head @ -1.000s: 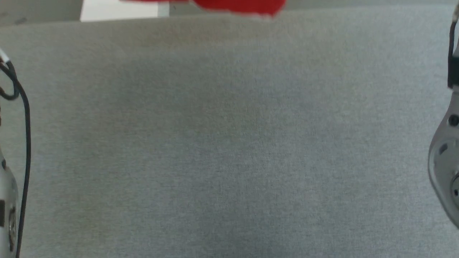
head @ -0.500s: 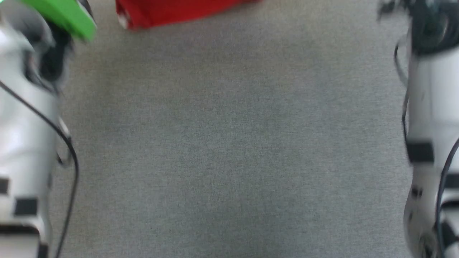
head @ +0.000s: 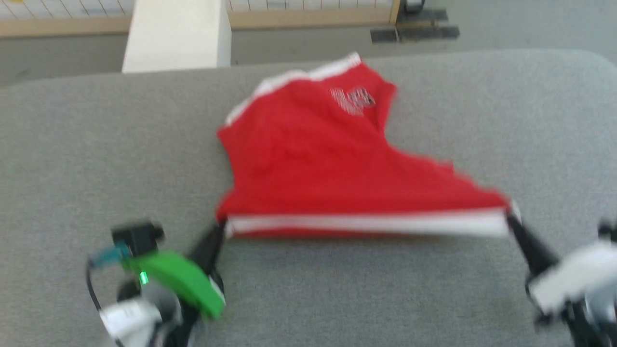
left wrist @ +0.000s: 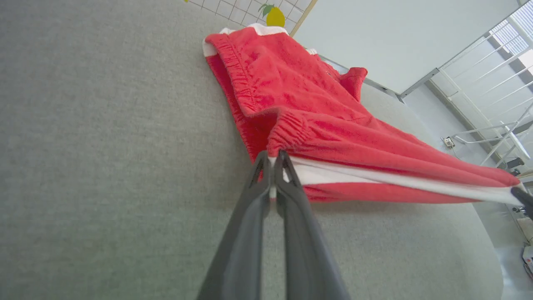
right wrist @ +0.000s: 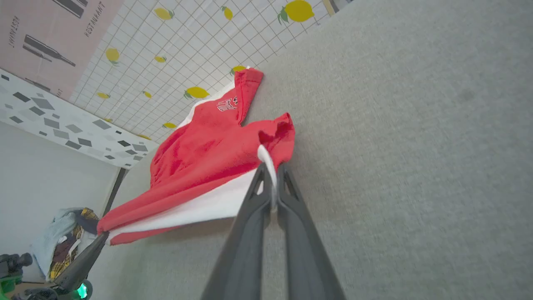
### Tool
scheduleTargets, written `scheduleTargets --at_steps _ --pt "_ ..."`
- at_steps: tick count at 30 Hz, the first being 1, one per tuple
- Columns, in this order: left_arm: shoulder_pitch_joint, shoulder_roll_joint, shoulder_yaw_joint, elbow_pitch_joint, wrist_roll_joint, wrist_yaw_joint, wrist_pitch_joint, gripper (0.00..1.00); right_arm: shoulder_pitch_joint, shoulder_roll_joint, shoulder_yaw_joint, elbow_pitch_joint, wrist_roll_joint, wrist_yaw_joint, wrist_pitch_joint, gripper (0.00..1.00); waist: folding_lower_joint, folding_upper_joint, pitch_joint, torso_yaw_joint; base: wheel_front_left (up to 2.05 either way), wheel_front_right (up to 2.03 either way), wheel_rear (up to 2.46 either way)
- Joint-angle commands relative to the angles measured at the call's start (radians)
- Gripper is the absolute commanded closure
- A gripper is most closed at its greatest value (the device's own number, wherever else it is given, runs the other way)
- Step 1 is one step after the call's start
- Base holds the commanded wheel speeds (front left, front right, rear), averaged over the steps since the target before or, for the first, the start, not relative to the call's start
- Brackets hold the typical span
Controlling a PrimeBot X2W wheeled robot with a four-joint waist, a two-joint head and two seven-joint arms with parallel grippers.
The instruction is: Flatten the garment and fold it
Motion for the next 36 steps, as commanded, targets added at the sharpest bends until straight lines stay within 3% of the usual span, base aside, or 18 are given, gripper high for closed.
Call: scheduleTargets --at_steps 1,10,15,20,24,36 --pt "0.057 0.012 0.002 -0.017 -0.004 0.027 0.0 1.0 0.071 -0.006 -0.029 -0.023 0.016 -0.002 0.01 1.0 0.0001 0.0 -0.087 0.024 0.0 0.0 0.0" --pt "0.371 0.052 -0.007 -0.163 -0.017 0.179 0.067 1.0 0.462 -0.006 -0.037 -0.14 0.037 -0.002 0.183 1.0 0.0001 0.0 -0.161 0.026 0.0 0.0 0.0" --pt "0.435 0.06 -0.004 -0.244 -0.033 0.222 0.097 1.0 0.471 -0.006 -0.055 -0.198 0.046 -0.002 0.201 1.0 0.0001 0.0 -0.173 0.013 0.0 0.0 0.0" --pt "0.358 0.053 -0.007 -0.298 -0.049 0.208 0.128 1.0 0.284 -0.006 -0.06 -0.176 -0.007 -0.002 0.222 1.0 0.0001 0.0 -0.163 0.008 0.0 0.0 0.0" --pt "0.215 0.064 -0.018 -0.261 -0.043 0.181 0.18 1.0 0.086 -0.006 -0.063 -0.117 -0.064 -0.002 0.259 1.0 0.0001 0.0 -0.116 0.027 0.0 0.0 0.0" --pt "-0.127 0.051 -0.014 -0.066 -0.06 0.115 0.261 1.0 -0.473 -0.006 -0.01 0.221 -0.296 -0.002 0.268 1.0 0.0001 0.0 0.116 0.082 0.0 0.0 0.0"
